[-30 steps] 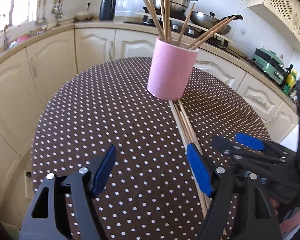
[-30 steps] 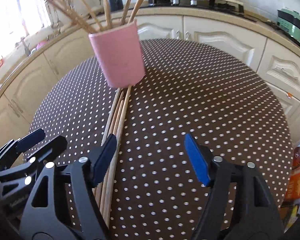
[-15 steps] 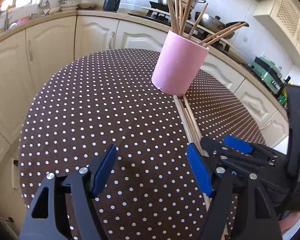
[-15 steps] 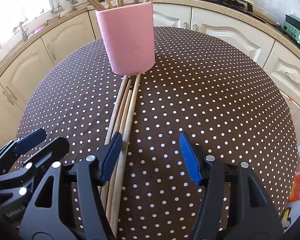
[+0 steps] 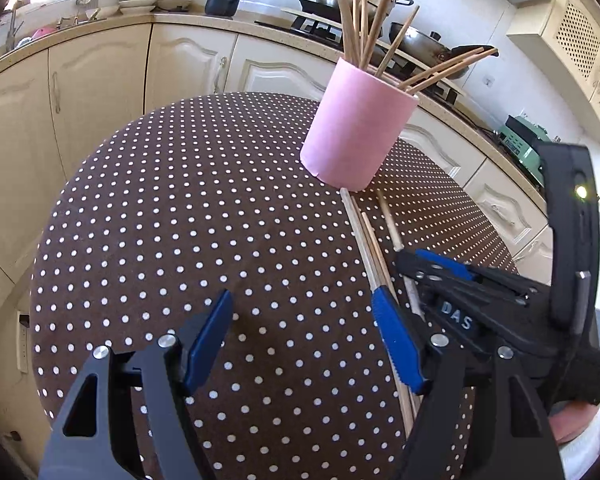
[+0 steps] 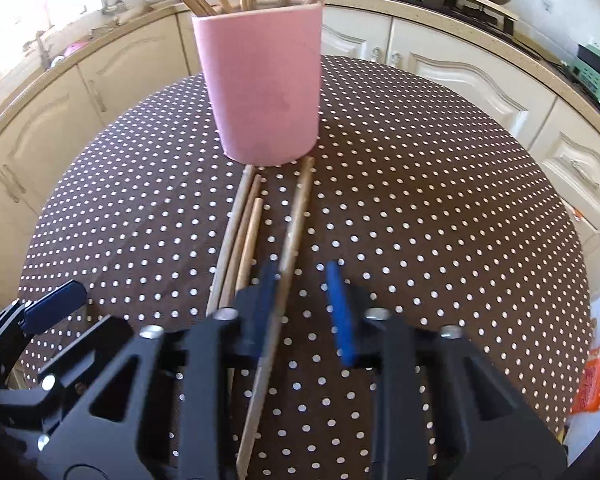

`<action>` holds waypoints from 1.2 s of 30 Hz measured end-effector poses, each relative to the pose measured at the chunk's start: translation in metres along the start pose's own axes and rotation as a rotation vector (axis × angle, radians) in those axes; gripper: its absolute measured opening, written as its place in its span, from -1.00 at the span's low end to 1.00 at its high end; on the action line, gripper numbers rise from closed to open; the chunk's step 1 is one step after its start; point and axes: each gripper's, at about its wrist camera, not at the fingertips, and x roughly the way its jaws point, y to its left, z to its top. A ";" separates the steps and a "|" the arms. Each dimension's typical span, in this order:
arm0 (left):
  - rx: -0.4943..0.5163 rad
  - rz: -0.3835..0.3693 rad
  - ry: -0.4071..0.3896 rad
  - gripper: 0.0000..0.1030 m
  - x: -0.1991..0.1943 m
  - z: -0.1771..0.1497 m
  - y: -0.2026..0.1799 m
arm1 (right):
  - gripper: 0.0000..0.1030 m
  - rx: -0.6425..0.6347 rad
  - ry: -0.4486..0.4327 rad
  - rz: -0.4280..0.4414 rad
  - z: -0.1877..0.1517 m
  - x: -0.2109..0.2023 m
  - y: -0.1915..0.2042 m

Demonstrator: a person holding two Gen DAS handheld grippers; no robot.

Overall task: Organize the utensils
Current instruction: 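Grasp a chopstick with the right gripper while the left gripper grasps another, then lift the left tool's chopstick upright over the pink cup while the right tool lifts its own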

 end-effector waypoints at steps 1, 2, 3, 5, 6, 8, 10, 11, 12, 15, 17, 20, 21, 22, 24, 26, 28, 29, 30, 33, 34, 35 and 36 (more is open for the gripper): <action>-0.004 0.002 0.004 0.38 0.001 0.002 -0.002 | -0.85 0.012 -0.004 0.036 -0.001 -0.002 -0.004; -0.004 0.006 0.009 0.38 0.003 0.004 -0.004 | -0.88 0.021 -0.006 0.079 -0.004 -0.004 -0.007; 0.003 0.013 0.015 0.38 0.005 0.006 -0.007 | -0.88 0.025 -0.008 0.102 -0.008 -0.007 -0.011; 0.020 0.046 0.027 0.38 0.009 0.012 -0.015 | -0.88 0.041 -0.016 0.143 -0.013 -0.009 -0.018; 0.031 0.059 0.029 0.38 0.010 0.013 -0.018 | -0.88 0.055 -0.019 0.163 -0.014 -0.010 -0.022; 0.047 0.084 0.048 0.38 0.017 0.017 -0.027 | -0.88 0.083 -0.029 0.184 -0.016 -0.011 -0.028; 0.058 0.106 0.063 0.38 0.022 0.019 -0.032 | -0.88 0.111 -0.042 0.194 -0.020 -0.012 -0.038; 0.066 0.115 0.075 0.38 0.026 0.020 -0.035 | -0.88 0.131 -0.044 0.202 -0.022 -0.013 -0.045; 0.074 0.122 0.088 0.38 0.030 0.022 -0.038 | -0.88 0.147 -0.046 0.207 -0.023 -0.014 -0.049; 0.098 0.164 0.105 0.38 0.039 0.024 -0.046 | -0.88 0.186 -0.049 0.235 -0.029 -0.015 -0.066; 0.118 0.200 0.116 0.38 0.044 0.025 -0.053 | -0.88 0.212 -0.051 0.253 -0.031 -0.018 -0.076; 0.141 0.236 0.129 0.39 0.049 0.027 -0.060 | -0.88 0.245 -0.052 0.280 -0.038 -0.021 -0.085; 0.139 0.240 0.133 0.39 0.050 0.027 -0.061 | -0.88 0.253 -0.053 0.289 -0.038 -0.020 -0.085; 0.137 0.245 0.144 0.39 0.052 0.029 -0.063 | -0.88 0.259 -0.053 0.296 -0.042 -0.022 -0.088; 0.134 0.262 0.163 0.39 0.056 0.033 -0.067 | -0.88 0.267 -0.054 0.300 -0.042 -0.023 -0.090; 0.145 0.298 0.173 0.39 0.062 0.034 -0.071 | -0.88 0.269 -0.054 0.302 -0.043 -0.024 -0.091; 0.147 0.339 0.178 0.40 0.069 0.038 -0.079 | -0.88 0.272 -0.054 0.304 -0.045 -0.026 -0.094; 0.131 0.340 0.183 0.39 0.071 0.040 -0.079 | -0.88 0.277 -0.055 0.304 -0.043 -0.025 -0.092; 0.130 0.339 0.186 0.38 0.072 0.042 -0.079 | -0.88 0.282 -0.056 0.305 -0.042 -0.025 -0.093; 0.115 0.358 0.159 -0.34 0.070 0.046 -0.079 | -0.88 0.291 -0.056 0.312 -0.042 -0.022 -0.096; 0.100 0.371 0.158 -0.69 0.069 0.047 -0.076 | -0.88 0.291 -0.057 0.311 -0.043 -0.025 -0.095; 0.086 0.387 0.159 -0.87 0.067 0.049 -0.073 | -0.88 0.288 -0.057 0.314 -0.043 -0.025 -0.096; 0.067 0.387 0.151 -0.87 0.067 0.050 -0.070 | -0.88 0.285 -0.059 0.319 -0.043 -0.025 -0.096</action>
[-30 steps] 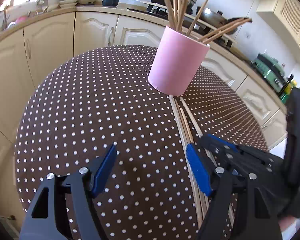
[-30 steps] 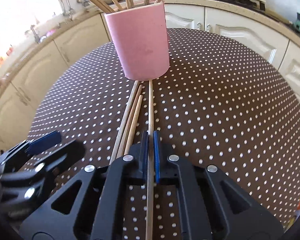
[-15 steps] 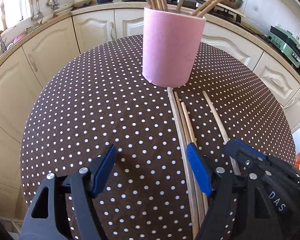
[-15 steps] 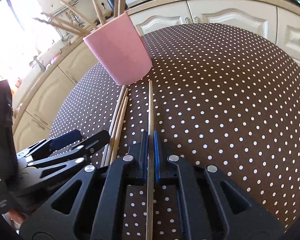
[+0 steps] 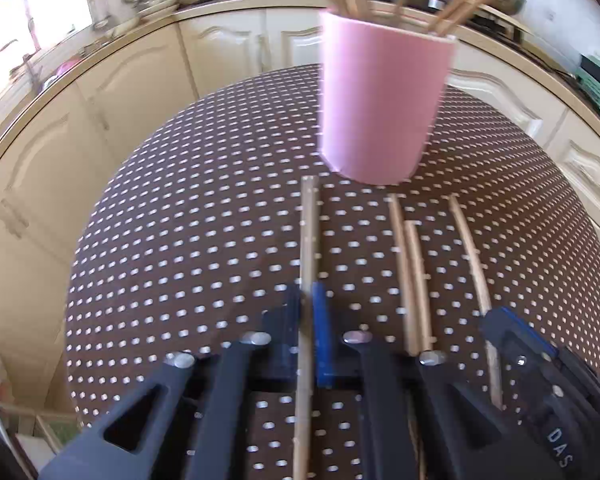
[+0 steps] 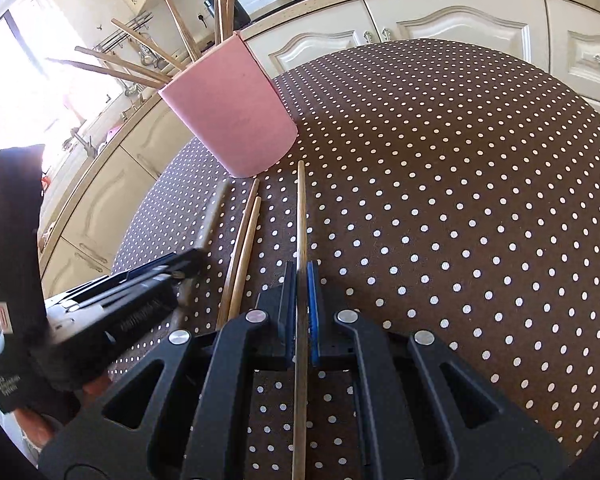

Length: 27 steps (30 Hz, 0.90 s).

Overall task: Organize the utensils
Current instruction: 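Lift the left tool's chopstick upright over the pink cup while the right tool lifts its own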

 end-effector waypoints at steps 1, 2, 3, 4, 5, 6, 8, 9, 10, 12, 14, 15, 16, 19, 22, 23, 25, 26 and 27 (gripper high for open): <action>-0.010 -0.023 -0.001 -0.87 0.000 0.001 0.003 | -0.88 -0.002 -0.005 -0.001 0.000 -0.001 0.001; -0.019 -0.036 -0.003 -0.87 0.000 -0.002 0.009 | -0.88 -0.007 -0.020 -0.004 0.000 -0.004 0.002; -0.027 -0.047 -0.005 -0.87 0.000 -0.002 0.012 | -0.88 -0.020 -0.034 -0.008 0.000 -0.007 0.005; -0.036 -0.055 -0.007 -0.87 0.000 -0.002 0.015 | -0.88 -0.036 -0.048 -0.015 0.000 -0.009 0.007; -0.046 -0.064 -0.009 -0.87 -0.001 -0.003 0.018 | -0.88 -0.057 -0.068 -0.029 0.000 -0.013 0.010; -0.055 -0.080 -0.014 -0.87 -0.001 -0.003 0.021 | -0.88 -0.069 -0.077 -0.031 0.000 -0.016 0.013; -0.074 -0.096 -0.025 -0.87 -0.004 -0.003 0.025 | -0.89 -0.073 -0.088 -0.020 -0.001 -0.020 0.015; -0.081 -0.100 -0.033 -0.87 -0.006 -0.003 0.027 | -0.89 -0.079 -0.095 -0.020 0.000 -0.023 0.016; -0.084 -0.107 -0.042 -0.87 -0.008 -0.003 0.029 | -0.89 -0.084 -0.105 -0.022 0.000 -0.026 0.018; -0.098 -0.136 -0.070 -0.87 -0.012 -0.003 0.037 | -0.88 -0.086 -0.120 -0.021 0.001 -0.032 0.018; -0.102 -0.166 -0.108 -0.87 -0.020 -0.004 0.041 | -0.88 -0.087 -0.139 -0.026 0.003 -0.039 0.020; -0.102 -0.173 -0.127 -0.87 -0.024 -0.005 0.042 | -0.88 -0.089 -0.151 -0.029 0.005 -0.043 0.020; -0.099 -0.178 -0.152 -0.87 -0.029 -0.005 0.043 | -0.88 -0.091 -0.166 -0.029 0.007 -0.048 0.021; -0.101 -0.202 -0.220 -0.87 -0.049 -0.013 0.056 | -0.88 -0.100 -0.205 -0.028 0.009 -0.061 0.024; -0.110 -0.219 -0.285 -0.87 -0.066 -0.015 0.057 | -0.88 -0.119 -0.242 -0.028 0.012 -0.074 0.030; -0.115 -0.214 -0.313 -0.87 -0.073 -0.014 0.057 | -0.88 -0.123 -0.251 -0.027 0.015 -0.077 0.032; -0.115 -0.213 -0.376 -0.87 -0.088 -0.014 0.051 | -0.88 -0.129 -0.269 -0.020 0.019 -0.083 0.036; -0.114 -0.213 -0.397 -0.87 -0.089 -0.013 0.049 | -0.88 -0.134 -0.281 -0.016 0.021 -0.087 0.037; -0.113 -0.213 -0.419 -0.87 -0.094 -0.012 0.049 | -0.88 -0.139 -0.292 -0.014 0.023 -0.090 0.038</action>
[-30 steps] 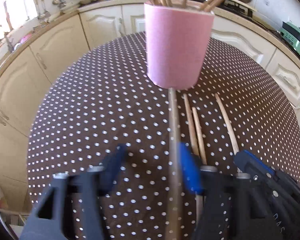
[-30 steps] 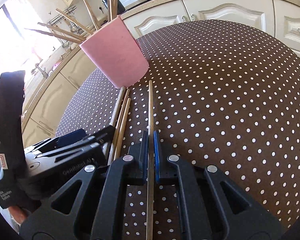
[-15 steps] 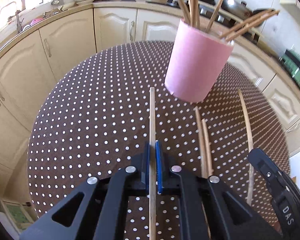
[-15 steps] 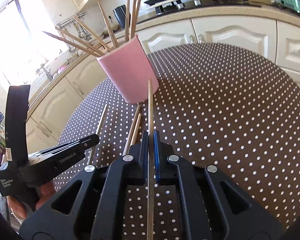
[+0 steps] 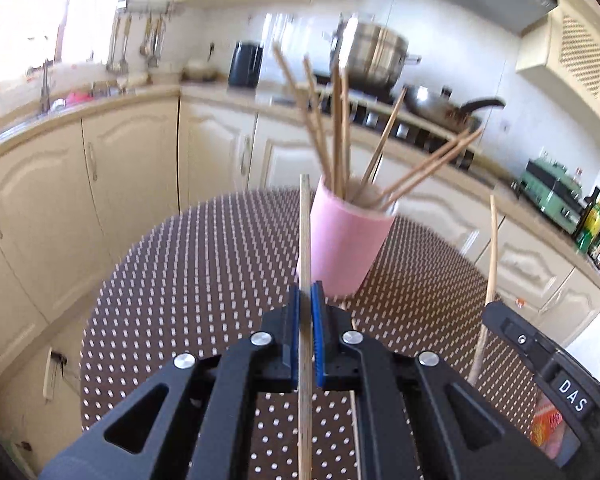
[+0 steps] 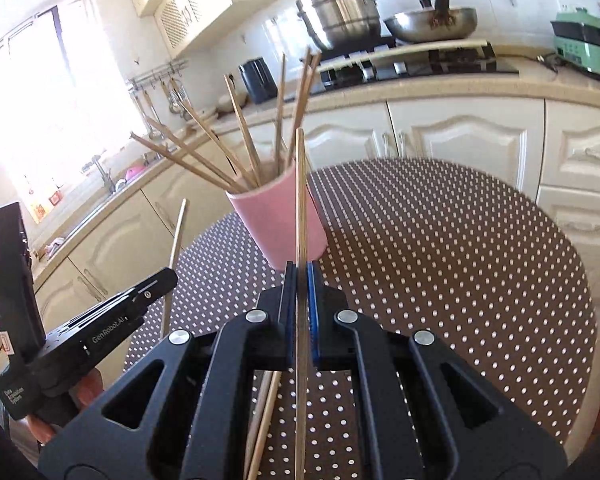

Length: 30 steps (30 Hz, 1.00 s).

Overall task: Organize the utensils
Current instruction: 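Lift the left tool's chopstick upright over the pink cup while the right tool lifts its own, then lower both held chopsticks down into the pink cup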

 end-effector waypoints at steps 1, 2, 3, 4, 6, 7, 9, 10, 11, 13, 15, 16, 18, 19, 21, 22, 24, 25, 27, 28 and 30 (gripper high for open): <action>0.002 -0.004 -0.022 -0.87 -0.003 0.002 -0.002 | -0.88 -0.007 -0.012 0.004 0.003 -0.003 0.002; 0.002 -0.012 -0.041 -0.87 -0.006 0.004 -0.006 | -0.88 -0.010 -0.020 0.005 0.006 -0.006 0.003; 0.001 -0.020 -0.065 -0.87 -0.010 0.006 -0.008 | -0.88 -0.014 -0.030 0.006 0.008 -0.008 0.004; 0.001 -0.024 -0.078 -0.87 -0.011 0.008 -0.008 | -0.88 -0.017 -0.037 0.007 0.011 -0.009 0.007; 0.005 -0.038 -0.118 -0.87 -0.017 0.013 -0.011 | -0.88 -0.027 -0.056 0.008 0.015 -0.014 0.012; 0.007 -0.043 -0.137 -0.87 -0.020 0.015 -0.011 | -0.88 -0.032 -0.063 0.009 0.019 -0.015 0.013; 0.008 -0.049 -0.180 -0.87 -0.027 0.018 -0.015 | -0.88 -0.043 -0.081 0.003 0.024 -0.017 0.018; 0.010 -0.056 -0.207 -0.87 -0.031 0.020 -0.017 | -0.88 -0.050 -0.087 0.003 0.028 -0.017 0.020; 0.015 -0.063 -0.226 -0.87 -0.035 0.021 -0.022 | -0.88 -0.051 -0.091 0.006 0.031 -0.017 0.021; 0.025 -0.068 -0.256 -0.87 -0.039 0.025 -0.027 | -0.88 -0.054 -0.101 0.010 0.035 -0.017 0.024; 0.032 -0.072 -0.273 -0.87 -0.041 0.027 -0.030 | -0.88 -0.052 -0.111 0.006 0.039 -0.017 0.025; 0.036 -0.075 -0.279 -0.87 -0.042 0.029 -0.032 | -0.88 -0.048 -0.114 0.007 0.041 -0.017 0.025; 0.042 -0.073 -0.293 -0.87 -0.044 0.030 -0.036 | -0.88 -0.048 -0.126 0.010 0.046 -0.018 0.026; 0.049 -0.074 -0.307 -0.87 -0.046 0.032 -0.039 | -0.88 -0.050 -0.138 0.001 0.049 -0.019 0.027; 0.050 -0.072 -0.334 -0.87 -0.049 0.037 -0.042 | -0.88 -0.056 -0.153 0.002 0.053 -0.019 0.028; 0.049 -0.080 -0.349 -0.87 -0.049 0.039 -0.043 | -0.88 -0.057 -0.159 0.002 0.055 -0.020 0.028; 0.042 -0.086 -0.385 -0.87 -0.049 0.043 -0.045 | -0.88 -0.066 -0.181 0.002 0.062 -0.021 0.029; 0.039 -0.067 -0.398 -0.87 -0.045 0.048 -0.049 | -0.88 -0.068 -0.195 -0.001 0.065 -0.022 0.031; 0.034 -0.057 -0.407 -0.87 -0.040 0.059 -0.053 | -0.89 -0.073 -0.221 -0.004 0.074 -0.024 0.033; 0.026 -0.063 -0.421 -0.87 -0.039 0.063 -0.053 | -0.89 -0.074 -0.232 -0.004 0.079 -0.025 0.034; 0.011 -0.066 -0.468 -0.87 -0.037 0.075 -0.055 | -0.89 -0.080 -0.263 0.000 0.091 -0.028 0.037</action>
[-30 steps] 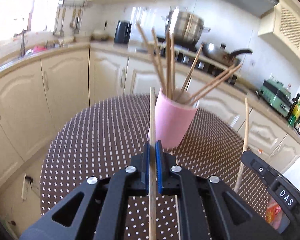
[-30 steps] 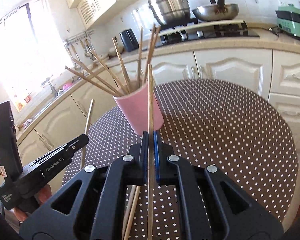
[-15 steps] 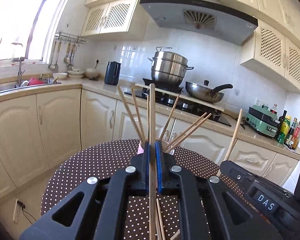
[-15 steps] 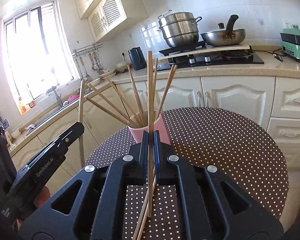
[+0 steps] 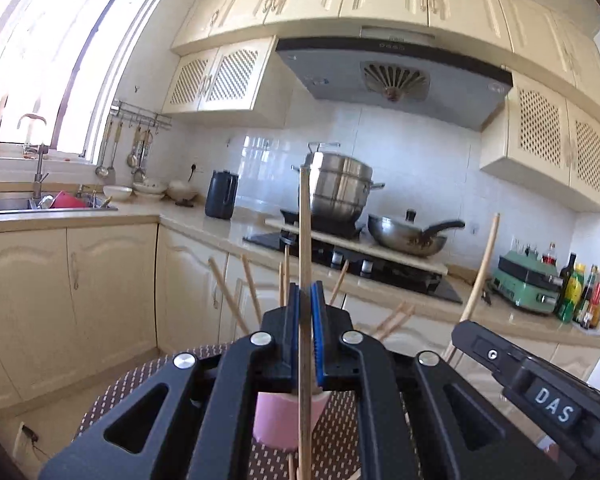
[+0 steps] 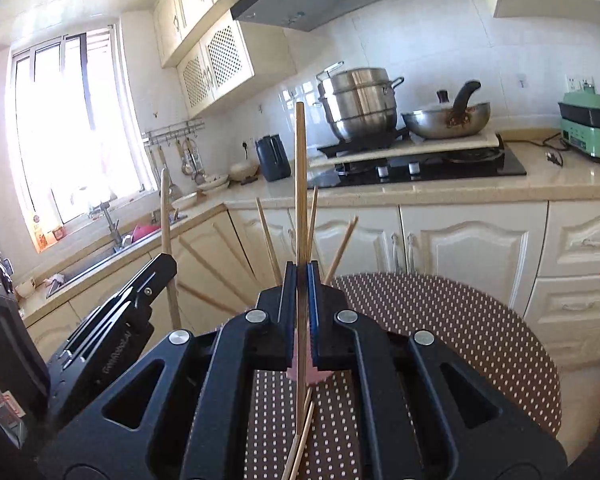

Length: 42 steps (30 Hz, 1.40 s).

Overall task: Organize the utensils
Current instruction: 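Lower both held chopsticks down into the pink cup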

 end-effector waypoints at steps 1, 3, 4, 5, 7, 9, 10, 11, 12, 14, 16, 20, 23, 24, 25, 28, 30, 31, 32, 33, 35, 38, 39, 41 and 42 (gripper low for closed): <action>-0.006 0.006 -0.019 -0.87 0.004 0.005 0.000 | -0.89 -0.001 -0.013 0.002 0.005 0.000 0.001; -0.028 0.007 -0.045 -0.87 0.012 0.016 0.000 | -0.89 -0.007 -0.043 0.007 0.017 0.000 0.003; -0.039 0.006 -0.054 -0.87 0.015 0.020 0.000 | -0.89 -0.009 -0.056 0.007 0.023 0.000 0.004; -0.054 0.005 -0.071 -0.87 0.018 0.025 0.001 | -0.89 -0.011 -0.071 0.008 0.028 0.001 0.006; -0.061 0.007 -0.120 -0.87 0.023 0.032 0.000 | -0.89 -0.016 -0.096 0.017 0.038 0.003 0.008; -0.048 0.015 -0.169 -0.87 0.027 0.036 -0.002 | -0.89 -0.025 -0.123 0.016 0.046 0.008 0.011; -0.032 0.017 -0.193 -0.87 0.030 0.038 -0.004 | -0.89 -0.025 -0.128 0.016 0.048 0.010 0.011; -0.022 0.020 -0.209 -0.87 0.033 0.040 -0.006 | -0.89 -0.022 -0.129 0.017 0.052 0.015 0.010; -0.011 0.023 -0.226 -0.87 0.037 0.040 -0.008 | -0.89 -0.019 -0.128 0.018 0.055 0.020 0.010; 0.006 0.025 -0.236 -0.87 0.046 0.041 -0.012 | -0.89 -0.024 -0.129 0.012 0.058 0.032 0.009; 0.021 0.026 -0.241 -0.87 0.055 0.039 -0.014 | -0.89 -0.023 -0.114 0.006 0.060 0.046 0.007; 0.046 0.033 -0.233 -0.87 0.075 0.032 -0.017 | -0.89 -0.016 -0.083 0.003 0.056 0.068 0.002; 0.062 0.025 -0.234 -0.87 0.087 0.028 -0.017 | -0.89 -0.020 -0.059 0.002 0.051 0.081 -0.001; 0.068 0.023 -0.232 -0.87 0.090 0.025 -0.018 | -0.89 -0.017 -0.053 -0.002 0.048 0.085 -0.002; 0.074 0.021 -0.228 -0.87 0.093 0.023 -0.018 | -0.89 -0.018 -0.046 -0.001 0.047 0.087 -0.003; 0.094 0.025 -0.222 -0.87 0.100 0.015 -0.015 | -0.89 -0.021 -0.022 0.003 0.040 0.093 -0.005; 0.103 0.028 -0.207 -0.87 0.104 0.011 -0.013 | -0.89 -0.021 -0.002 0.005 0.035 0.098 -0.006; 0.103 0.025 -0.200 -0.87 0.105 0.009 -0.011 | -0.89 -0.021 0.009 0.009 0.033 0.099 -0.006; 0.099 0.021 -0.191 -0.87 0.107 0.008 -0.009 | -0.89 -0.020 0.017 0.012 0.031 0.100 -0.006; 0.098 0.023 -0.187 -0.87 0.106 0.006 -0.007 | -0.89 -0.020 0.028 0.015 0.028 0.101 -0.007; 0.110 0.026 -0.174 -0.87 0.107 0.002 -0.004 | -0.89 -0.025 0.050 0.013 0.023 0.104 -0.007; 0.141 0.038 -0.172 -0.87 0.102 -0.005 -0.001 | -0.89 -0.020 0.086 0.013 0.014 0.107 -0.008; 0.147 0.036 -0.172 -0.87 0.099 -0.007 0.001 | -0.89 -0.017 0.097 0.015 0.011 0.108 -0.008; 0.150 0.023 -0.164 -0.87 0.095 -0.009 0.004 | -0.88 -0.016 0.118 0.013 0.006 0.110 -0.008; 0.153 0.018 -0.162 -0.87 0.093 -0.010 0.004 | -0.88 -0.012 0.126 0.010 0.003 0.110 -0.008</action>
